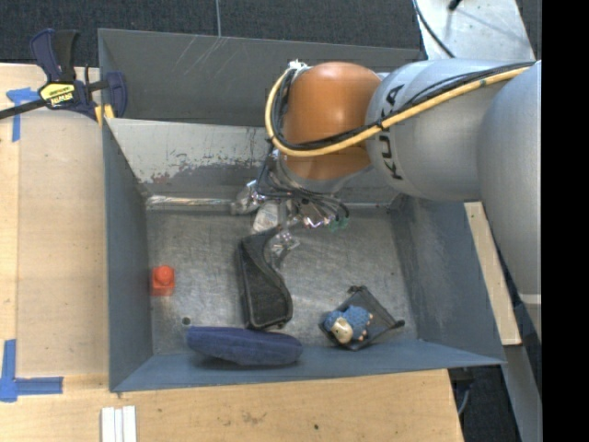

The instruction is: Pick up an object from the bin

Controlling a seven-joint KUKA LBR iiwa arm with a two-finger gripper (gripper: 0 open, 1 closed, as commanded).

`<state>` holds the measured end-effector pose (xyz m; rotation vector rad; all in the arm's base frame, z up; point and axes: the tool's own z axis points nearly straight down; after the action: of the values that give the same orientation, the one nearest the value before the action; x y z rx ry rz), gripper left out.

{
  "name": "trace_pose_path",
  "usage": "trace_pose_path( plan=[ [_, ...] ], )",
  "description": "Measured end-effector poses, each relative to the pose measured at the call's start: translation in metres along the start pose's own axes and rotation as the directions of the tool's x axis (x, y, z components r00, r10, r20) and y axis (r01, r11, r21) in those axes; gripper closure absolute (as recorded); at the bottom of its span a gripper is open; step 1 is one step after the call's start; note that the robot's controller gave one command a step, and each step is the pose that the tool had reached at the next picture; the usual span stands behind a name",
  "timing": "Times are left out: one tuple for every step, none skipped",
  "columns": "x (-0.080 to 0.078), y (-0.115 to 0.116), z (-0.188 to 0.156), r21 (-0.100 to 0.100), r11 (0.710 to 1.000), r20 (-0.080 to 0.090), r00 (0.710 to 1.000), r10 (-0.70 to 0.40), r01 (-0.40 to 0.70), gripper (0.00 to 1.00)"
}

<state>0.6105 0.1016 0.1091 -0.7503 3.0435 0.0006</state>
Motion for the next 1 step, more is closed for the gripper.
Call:
trace_pose_path(
  plan=[
    [0.0121,0.0128,0.0185,0.003,0.951,0.003,0.951,-0.308,0.308,0.0]
  ],
)
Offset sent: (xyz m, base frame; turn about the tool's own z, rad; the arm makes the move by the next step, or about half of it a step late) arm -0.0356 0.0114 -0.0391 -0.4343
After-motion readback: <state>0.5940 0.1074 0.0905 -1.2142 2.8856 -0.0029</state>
